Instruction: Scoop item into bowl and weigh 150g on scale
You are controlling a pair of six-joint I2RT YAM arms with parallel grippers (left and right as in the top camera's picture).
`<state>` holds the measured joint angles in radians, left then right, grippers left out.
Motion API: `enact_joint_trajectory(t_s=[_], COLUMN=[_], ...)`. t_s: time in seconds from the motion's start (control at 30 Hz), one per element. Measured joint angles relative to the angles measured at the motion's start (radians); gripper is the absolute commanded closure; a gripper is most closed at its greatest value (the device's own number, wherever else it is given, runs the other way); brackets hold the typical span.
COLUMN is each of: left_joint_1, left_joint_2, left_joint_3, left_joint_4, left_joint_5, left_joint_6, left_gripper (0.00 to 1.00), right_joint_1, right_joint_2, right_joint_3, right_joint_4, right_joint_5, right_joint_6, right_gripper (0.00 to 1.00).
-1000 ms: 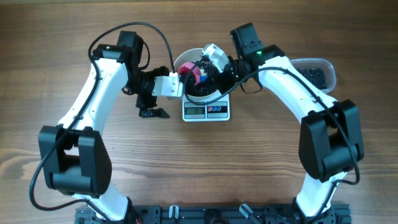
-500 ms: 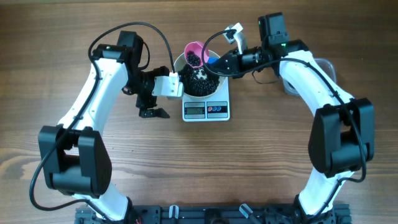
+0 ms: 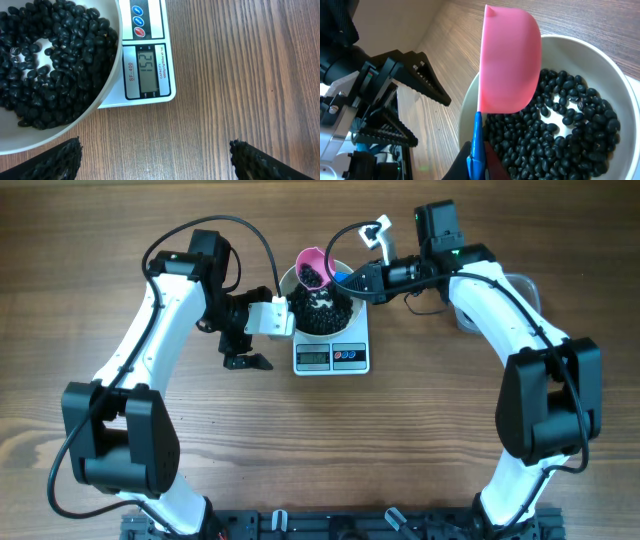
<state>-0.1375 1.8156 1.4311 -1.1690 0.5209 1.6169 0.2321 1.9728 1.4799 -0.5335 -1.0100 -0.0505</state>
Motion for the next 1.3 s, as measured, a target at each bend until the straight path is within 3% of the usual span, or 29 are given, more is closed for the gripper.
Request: enact_joint_trajectory(t_s=[0.27,0.87,1.3], left_joint_1=[0.0,0.0,0.0], left_joint_2=[0.0,0.0,0.0], left_joint_3=[0.0,0.0,0.0], left_joint_4=[0.0,0.0,0.0], left_joint_5=[0.0,0.0,0.0], left_joint_6=[0.0,0.0,0.0], left_gripper=[0.0,0.0,0.0], right_joint_1=[-0.013,-0.079,-0.079], right_joint_2=[0.0,0.0,0.0], right_joint_3=[0.0,0.0,0.0], right_joint_4=[-0.013,-0.003,0.039], right_joint_5=[0.061,0.161,0.075], right_joint_6=[0.079,0.1,0.095], right_gripper=[0.96,0.96,0.96])
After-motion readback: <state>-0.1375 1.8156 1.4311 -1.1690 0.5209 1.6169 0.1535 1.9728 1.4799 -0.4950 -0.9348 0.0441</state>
